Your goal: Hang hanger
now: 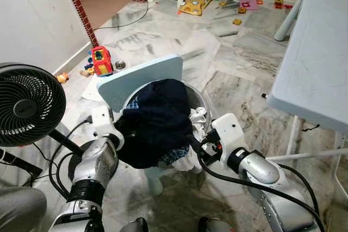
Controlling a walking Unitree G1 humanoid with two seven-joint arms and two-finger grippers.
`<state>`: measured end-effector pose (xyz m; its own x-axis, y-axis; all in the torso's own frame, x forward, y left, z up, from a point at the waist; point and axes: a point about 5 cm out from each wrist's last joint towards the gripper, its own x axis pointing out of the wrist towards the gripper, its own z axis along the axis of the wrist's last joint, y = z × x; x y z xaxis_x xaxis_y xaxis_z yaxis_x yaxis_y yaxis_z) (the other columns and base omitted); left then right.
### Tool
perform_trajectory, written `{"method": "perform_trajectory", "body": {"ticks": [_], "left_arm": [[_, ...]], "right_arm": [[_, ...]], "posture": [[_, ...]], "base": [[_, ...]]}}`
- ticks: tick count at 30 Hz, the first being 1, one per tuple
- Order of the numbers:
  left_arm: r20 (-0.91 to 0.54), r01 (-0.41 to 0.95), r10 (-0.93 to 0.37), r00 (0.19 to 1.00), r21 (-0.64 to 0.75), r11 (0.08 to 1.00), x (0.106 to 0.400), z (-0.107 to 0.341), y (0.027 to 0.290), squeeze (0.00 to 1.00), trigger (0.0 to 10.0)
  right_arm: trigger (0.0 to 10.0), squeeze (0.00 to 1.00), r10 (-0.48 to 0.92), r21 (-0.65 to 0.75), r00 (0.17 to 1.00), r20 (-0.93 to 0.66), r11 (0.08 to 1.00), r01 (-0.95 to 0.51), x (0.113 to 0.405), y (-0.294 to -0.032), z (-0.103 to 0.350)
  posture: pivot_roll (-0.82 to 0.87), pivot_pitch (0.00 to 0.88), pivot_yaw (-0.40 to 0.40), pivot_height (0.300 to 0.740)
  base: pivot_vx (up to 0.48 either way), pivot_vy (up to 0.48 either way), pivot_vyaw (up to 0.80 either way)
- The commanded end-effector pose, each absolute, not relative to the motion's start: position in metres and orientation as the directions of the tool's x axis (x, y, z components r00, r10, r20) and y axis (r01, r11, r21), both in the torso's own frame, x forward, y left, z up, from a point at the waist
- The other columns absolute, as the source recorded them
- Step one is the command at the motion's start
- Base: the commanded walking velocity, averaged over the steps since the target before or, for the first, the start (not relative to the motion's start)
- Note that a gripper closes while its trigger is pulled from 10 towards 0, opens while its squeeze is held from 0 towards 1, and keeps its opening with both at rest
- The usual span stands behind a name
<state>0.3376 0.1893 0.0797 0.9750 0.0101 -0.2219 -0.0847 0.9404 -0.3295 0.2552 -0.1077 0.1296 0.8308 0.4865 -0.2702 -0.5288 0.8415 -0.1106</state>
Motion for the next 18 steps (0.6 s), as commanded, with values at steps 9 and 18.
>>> {"method": "perform_trajectory", "body": {"ticks": [9, 18], "left_arm": [[0.020, -0.165, 0.174, 0.985, -0.220, 0.961, 0.349, 0.139, 0.228, 0.00, 0.0], [0.073, 0.036, -0.032, 0.997, -0.049, 0.998, 0.375, 0.162, 0.185, 0.00, 0.0]], "right_arm": [[10.0, 0.00, 0.493, -0.103, 0.829, -0.265, 0.840, -0.533, 0.255, -0.102, 0.128], [10.0, 0.00, 0.478, -0.097, 0.839, -0.261, 0.852, -0.515, 0.253, -0.102, 0.127]], "posture": [[-0.15, 0.136, 0.075, 0.740], [-0.16, 0.137, 0.087, 0.740]], "base": [[0.000, 0.000, 0.00], [0.000, 0.000, 0.00]]}}
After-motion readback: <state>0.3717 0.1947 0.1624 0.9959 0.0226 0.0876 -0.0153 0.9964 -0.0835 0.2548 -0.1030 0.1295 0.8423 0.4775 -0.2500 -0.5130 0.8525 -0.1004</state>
